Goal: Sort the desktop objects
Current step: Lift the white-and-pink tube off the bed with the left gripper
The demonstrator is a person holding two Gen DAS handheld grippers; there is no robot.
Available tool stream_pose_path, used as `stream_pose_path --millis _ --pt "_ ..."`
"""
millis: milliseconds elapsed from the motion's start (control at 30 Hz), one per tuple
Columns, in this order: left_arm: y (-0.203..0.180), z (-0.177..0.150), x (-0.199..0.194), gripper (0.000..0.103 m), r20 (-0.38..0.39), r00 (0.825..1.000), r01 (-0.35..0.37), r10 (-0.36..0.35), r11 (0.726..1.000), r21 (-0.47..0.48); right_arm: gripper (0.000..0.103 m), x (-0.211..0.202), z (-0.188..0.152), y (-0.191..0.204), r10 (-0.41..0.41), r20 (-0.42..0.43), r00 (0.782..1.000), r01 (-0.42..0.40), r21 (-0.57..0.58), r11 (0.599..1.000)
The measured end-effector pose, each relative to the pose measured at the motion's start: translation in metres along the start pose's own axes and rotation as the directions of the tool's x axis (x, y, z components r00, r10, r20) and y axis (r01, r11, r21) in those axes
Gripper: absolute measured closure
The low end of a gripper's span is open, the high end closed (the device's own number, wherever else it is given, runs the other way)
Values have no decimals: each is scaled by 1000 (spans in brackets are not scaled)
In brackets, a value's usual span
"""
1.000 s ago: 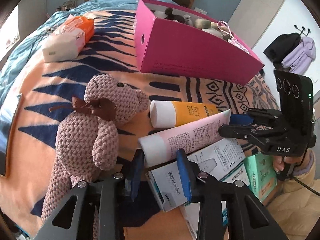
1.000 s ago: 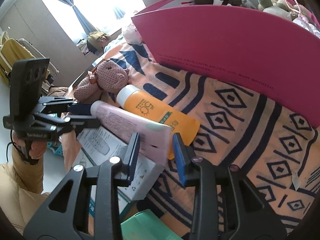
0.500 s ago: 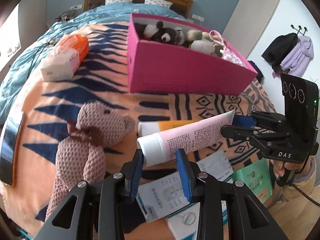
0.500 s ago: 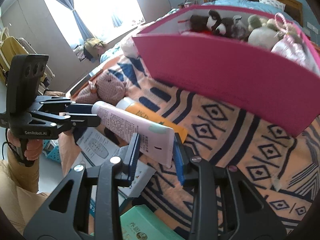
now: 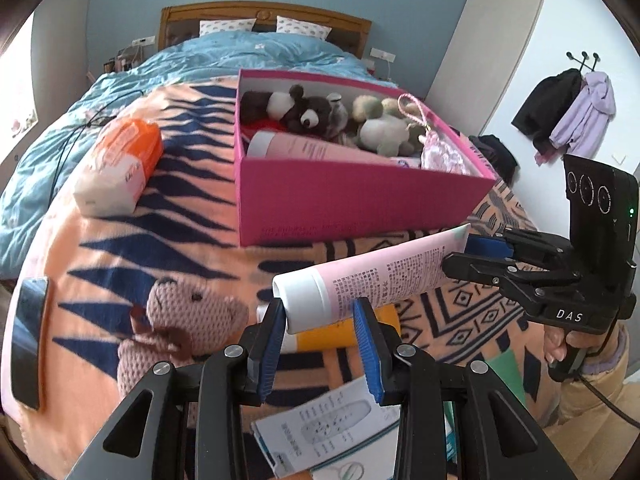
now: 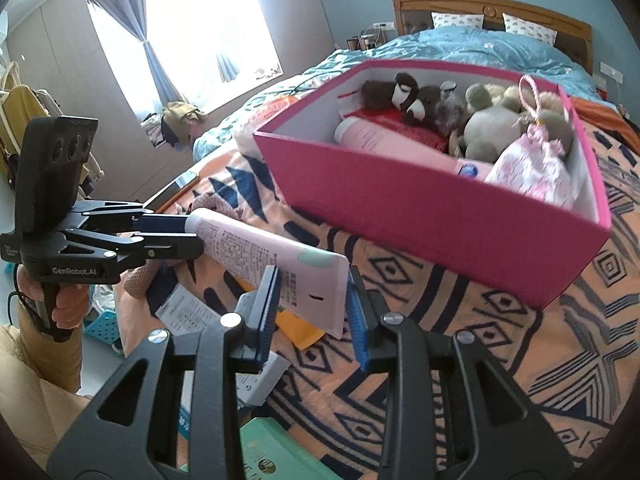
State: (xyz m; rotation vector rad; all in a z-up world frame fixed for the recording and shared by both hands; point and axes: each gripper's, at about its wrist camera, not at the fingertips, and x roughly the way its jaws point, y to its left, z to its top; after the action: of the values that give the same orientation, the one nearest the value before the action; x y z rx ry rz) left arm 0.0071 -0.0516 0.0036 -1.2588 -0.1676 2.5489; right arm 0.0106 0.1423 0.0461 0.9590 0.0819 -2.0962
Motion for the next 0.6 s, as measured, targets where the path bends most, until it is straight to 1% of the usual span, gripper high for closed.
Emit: stream_pose_path --millis 267,600 --pt "-4 18 -4 67 38 999 -6 5 1000 16 68 -10 14 -4 -13 41 999 13 -8 1000" --pt "-5 36 -5 67 59 998 1 -2 1000 21 68 -18 29 -10 -22 76 997 23 -20 1000"
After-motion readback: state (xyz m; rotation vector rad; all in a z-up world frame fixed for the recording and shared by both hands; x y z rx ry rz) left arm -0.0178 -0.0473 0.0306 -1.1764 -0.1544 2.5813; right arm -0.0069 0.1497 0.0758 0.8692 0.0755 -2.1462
